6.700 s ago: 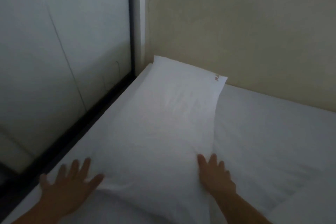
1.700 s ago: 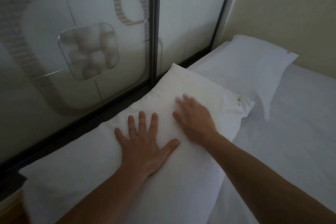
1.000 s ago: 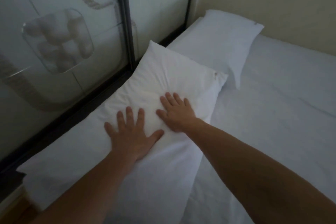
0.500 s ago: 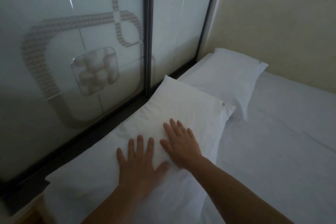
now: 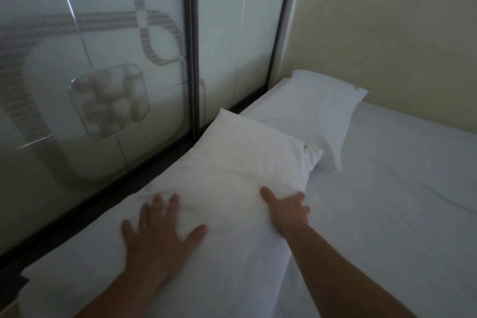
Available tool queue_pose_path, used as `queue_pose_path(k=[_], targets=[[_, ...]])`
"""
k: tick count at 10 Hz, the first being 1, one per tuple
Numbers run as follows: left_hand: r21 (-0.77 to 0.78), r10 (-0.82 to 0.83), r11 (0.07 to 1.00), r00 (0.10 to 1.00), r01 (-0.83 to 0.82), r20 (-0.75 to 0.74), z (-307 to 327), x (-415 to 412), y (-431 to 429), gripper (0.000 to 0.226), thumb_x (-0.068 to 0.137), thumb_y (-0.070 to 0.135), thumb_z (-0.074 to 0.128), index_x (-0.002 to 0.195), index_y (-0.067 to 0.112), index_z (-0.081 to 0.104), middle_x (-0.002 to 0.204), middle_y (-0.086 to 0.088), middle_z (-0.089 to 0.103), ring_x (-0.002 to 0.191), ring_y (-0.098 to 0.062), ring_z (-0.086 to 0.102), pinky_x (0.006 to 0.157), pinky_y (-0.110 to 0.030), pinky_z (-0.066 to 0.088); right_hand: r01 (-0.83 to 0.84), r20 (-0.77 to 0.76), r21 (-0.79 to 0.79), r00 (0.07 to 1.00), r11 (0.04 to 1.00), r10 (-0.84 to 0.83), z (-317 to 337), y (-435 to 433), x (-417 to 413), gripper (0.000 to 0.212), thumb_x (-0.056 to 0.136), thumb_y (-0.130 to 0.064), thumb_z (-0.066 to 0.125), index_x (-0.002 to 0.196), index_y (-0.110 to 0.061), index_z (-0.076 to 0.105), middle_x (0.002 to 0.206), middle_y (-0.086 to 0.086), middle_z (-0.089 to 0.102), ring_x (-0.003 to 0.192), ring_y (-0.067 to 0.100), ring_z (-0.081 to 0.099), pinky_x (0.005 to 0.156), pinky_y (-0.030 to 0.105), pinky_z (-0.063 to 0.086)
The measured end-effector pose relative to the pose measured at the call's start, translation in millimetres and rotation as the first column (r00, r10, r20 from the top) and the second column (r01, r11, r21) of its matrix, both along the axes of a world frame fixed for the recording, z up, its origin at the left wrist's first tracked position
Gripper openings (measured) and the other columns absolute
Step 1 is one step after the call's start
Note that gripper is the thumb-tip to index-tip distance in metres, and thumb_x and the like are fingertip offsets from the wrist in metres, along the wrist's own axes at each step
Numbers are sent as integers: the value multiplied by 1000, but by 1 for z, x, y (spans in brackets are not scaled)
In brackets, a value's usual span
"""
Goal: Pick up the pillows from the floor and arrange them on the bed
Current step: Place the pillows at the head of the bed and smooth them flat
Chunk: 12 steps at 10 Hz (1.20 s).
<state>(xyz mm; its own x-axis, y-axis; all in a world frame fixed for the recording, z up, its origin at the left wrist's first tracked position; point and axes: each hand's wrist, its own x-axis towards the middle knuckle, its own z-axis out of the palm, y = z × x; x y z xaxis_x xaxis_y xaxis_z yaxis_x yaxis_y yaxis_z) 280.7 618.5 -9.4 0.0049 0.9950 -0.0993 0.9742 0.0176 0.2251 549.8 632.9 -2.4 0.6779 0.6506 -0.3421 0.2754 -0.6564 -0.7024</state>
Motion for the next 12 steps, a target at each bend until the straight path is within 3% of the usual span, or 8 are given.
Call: queue_pose_path(k=[1,3,5,6,7,9,11,12], targets=[[-61,163,985,986,-161,23,12,-13,10,117,46,99,-4,147,39,-6,161,-6,10,147,-29,7,113,-61,5,80,-205,129,977,988,-53,-3,-6,-1,85,69,-49,79,127,-1,40,130,24,54,117,39,53,99,42,43],[-86,145,986,988,-140,56,21,-11,-2,119,42,102,2,145,44,-5,156,-2,26,141,-26,24,110,-59,15,62,-107,271,994,961,-34,15,-35,22,70,59,-55,77,111,-11,60,105,13,68,95,30,64,89,44,51],[-167,123,978,992,-122,-9,-1,9,-16,118,38,101,-3,143,48,-12,162,0,1,147,-24,2,112,-62,5,24,7,76,1000,997,-25,3,-42,34,105,71,-61,71,143,-2,23,142,29,39,129,44,40,106,48,34],[-182,99,978,995,-100,-13,-4,-5,-9,118,41,102,-2,144,46,-12,162,-1,-4,148,-26,-4,112,-64,1,-23,254,123,967,992,-9,15,-26,32,108,71,-78,51,150,-22,6,157,19,13,140,42,23,111,57,23],[-188,161,969,987,-161,-13,0,-26,3,119,44,101,-3,147,41,-4,162,-4,6,148,-28,5,112,-64,0,-308,427,-44,854,950,297,5,-11,12,87,74,-84,27,148,-45,3,163,-2,-2,148,30,2,112,61,9],[-246,309,922,951,-299,0,2,-51,19,130,42,101,-1,149,29,11,150,-11,37,136,-32,33,113,-59,13,-341,380,-233,830,911,408,-23,-7,14,89,65,-91,13,145,-53,5,163,-10,0,148,27,1,112,63,8],[-154,184,972,982,-176,37,33,-39,12,104,65,90,3,149,30,-9,160,-7,17,147,-29,12,114,-61,-3,-356,527,-273,722,894,449,17,-14,-2,79,82,-77,16,150,-40,3,164,-1,0,149,26,-1,115,58,1],[-43,65,997,993,-61,101,74,-28,4,89,79,81,15,150,29,1,158,-7,24,145,-27,20,115,-57,1,-483,581,-181,650,856,490,58,-23,-36,71,90,-67,23,152,-34,10,163,3,11,148,26,10,118,50,10]])
